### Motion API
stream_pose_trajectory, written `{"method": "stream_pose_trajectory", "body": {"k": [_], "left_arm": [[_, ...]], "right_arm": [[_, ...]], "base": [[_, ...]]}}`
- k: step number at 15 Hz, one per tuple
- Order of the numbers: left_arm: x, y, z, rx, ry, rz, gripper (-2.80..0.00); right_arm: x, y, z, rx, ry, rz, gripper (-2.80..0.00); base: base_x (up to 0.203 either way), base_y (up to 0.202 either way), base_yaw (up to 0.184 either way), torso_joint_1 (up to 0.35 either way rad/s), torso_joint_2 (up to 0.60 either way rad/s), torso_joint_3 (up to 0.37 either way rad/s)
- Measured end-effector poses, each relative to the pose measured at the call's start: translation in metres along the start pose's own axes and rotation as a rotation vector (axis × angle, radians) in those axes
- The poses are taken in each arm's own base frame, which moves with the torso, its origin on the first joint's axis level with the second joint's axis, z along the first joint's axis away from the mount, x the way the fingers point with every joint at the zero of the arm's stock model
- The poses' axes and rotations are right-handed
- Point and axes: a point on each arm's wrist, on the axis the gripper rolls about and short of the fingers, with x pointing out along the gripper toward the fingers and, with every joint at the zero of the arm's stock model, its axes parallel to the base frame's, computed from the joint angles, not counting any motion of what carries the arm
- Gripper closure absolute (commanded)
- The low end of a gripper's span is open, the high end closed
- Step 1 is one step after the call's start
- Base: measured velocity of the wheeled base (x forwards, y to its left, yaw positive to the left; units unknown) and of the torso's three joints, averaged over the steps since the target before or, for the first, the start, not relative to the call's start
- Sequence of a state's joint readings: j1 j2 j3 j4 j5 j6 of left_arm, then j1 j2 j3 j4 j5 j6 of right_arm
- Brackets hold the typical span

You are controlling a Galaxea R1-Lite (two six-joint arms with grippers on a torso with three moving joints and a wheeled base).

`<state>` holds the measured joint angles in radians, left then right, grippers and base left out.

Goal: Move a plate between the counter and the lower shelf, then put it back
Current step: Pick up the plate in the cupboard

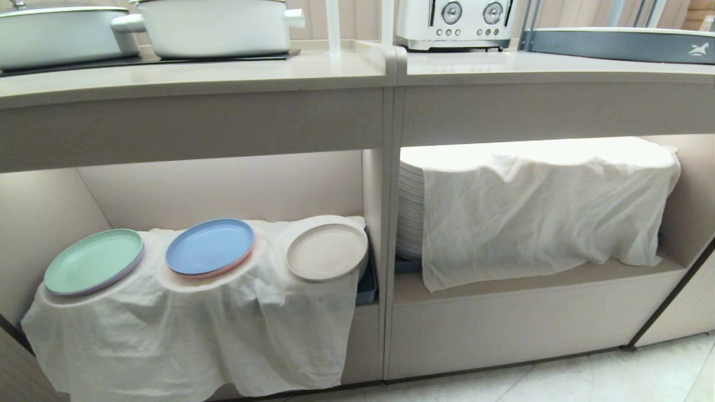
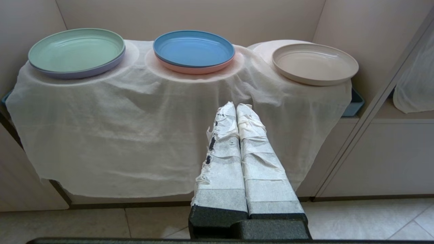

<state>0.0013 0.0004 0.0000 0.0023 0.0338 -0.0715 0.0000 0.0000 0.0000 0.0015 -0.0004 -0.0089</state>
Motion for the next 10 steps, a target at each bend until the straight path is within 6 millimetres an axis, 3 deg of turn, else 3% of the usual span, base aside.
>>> {"method": "stream_pose_trajectory", "body": {"k": [10], "left_arm": [[0.0,0.0,0.0,0.0,0.0,0.001,0.0]], "right_arm": [[0.0,0.0,0.0,0.0,0.0,0.0,0.0]], "base": [[0.0,0.0,0.0,0.0,0.0,0.0]]}}
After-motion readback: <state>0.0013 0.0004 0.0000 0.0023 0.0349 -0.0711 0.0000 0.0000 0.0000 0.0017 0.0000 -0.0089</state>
